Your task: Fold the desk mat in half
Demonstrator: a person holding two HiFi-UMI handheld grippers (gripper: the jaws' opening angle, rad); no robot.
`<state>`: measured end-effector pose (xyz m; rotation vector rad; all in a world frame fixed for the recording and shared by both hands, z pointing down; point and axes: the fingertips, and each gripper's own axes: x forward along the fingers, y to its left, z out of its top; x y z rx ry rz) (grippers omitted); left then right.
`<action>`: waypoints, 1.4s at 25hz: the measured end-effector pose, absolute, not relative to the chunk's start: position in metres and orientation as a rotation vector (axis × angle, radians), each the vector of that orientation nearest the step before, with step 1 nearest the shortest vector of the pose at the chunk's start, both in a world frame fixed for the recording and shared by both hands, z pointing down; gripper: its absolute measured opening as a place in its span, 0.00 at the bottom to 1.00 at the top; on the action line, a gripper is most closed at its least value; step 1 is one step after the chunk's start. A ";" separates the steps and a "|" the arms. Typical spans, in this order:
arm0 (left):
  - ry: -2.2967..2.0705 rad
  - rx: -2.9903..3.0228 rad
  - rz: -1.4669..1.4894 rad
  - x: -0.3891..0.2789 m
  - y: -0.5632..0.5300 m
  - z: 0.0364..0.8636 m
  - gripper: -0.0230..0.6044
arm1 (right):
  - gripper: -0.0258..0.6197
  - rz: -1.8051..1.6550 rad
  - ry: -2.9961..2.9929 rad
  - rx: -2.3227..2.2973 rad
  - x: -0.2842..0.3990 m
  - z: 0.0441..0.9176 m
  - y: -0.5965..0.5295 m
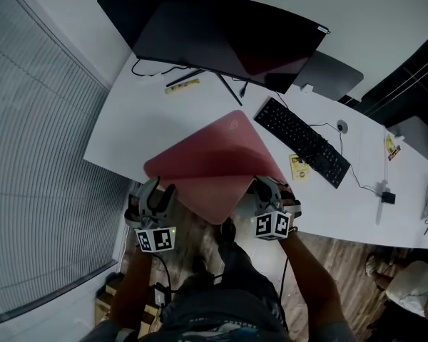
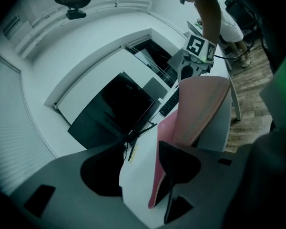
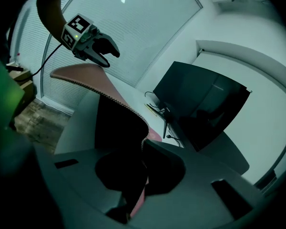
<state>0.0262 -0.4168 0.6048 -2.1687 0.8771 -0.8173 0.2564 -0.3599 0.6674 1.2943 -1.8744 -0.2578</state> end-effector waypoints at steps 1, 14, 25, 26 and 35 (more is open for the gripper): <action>0.889 -2.166 -0.808 0.027 -0.420 0.599 0.43 | 0.10 -0.236 -1.872 1.302 0.260 0.668 -0.364; 0.903 -2.194 -0.866 0.043 -0.447 0.609 0.40 | 0.10 -0.039 -1.854 1.266 0.295 0.717 -0.404; 0.909 -2.206 -0.891 0.038 -0.446 0.612 0.40 | 0.11 0.117 -1.832 1.193 0.320 0.746 -0.425; 0.912 -2.213 -0.890 0.035 -0.446 0.612 0.40 | 0.12 0.118 -1.822 1.192 0.321 0.747 -0.427; 0.935 -2.360 -0.874 0.011 -0.430 0.602 0.23 | 0.17 0.238 -1.719 1.189 0.331 0.762 -0.429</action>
